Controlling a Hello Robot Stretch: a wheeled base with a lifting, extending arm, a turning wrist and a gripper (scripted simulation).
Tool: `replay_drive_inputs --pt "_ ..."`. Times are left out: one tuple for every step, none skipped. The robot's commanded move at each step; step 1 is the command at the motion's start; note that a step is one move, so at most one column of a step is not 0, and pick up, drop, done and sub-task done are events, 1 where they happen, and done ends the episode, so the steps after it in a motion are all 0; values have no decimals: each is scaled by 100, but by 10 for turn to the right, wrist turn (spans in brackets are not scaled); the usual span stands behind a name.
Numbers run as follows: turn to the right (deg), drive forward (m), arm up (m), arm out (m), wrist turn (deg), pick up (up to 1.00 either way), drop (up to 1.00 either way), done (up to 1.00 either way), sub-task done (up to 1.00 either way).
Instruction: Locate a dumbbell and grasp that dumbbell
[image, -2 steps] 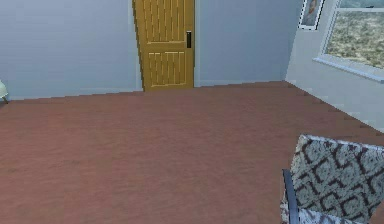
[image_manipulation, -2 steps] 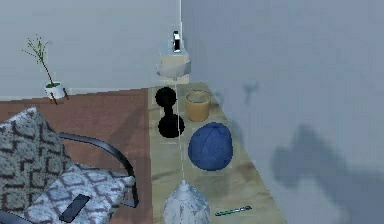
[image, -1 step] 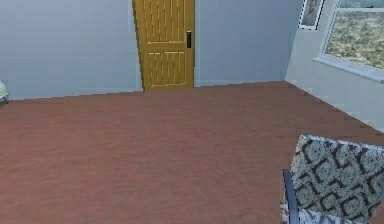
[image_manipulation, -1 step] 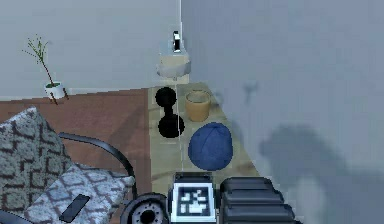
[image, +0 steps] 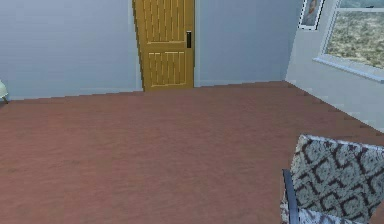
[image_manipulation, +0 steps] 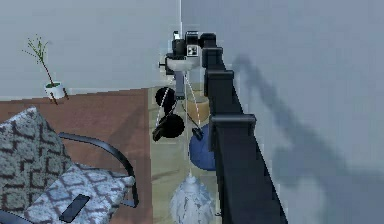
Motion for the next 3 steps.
replay_drive_inputs --pt "0 0 0 0 450 0 0 0 0" --pt "0 0 0 0 450 0 0 0 0" --pt "0 0 0 0 450 0 0 0 0"
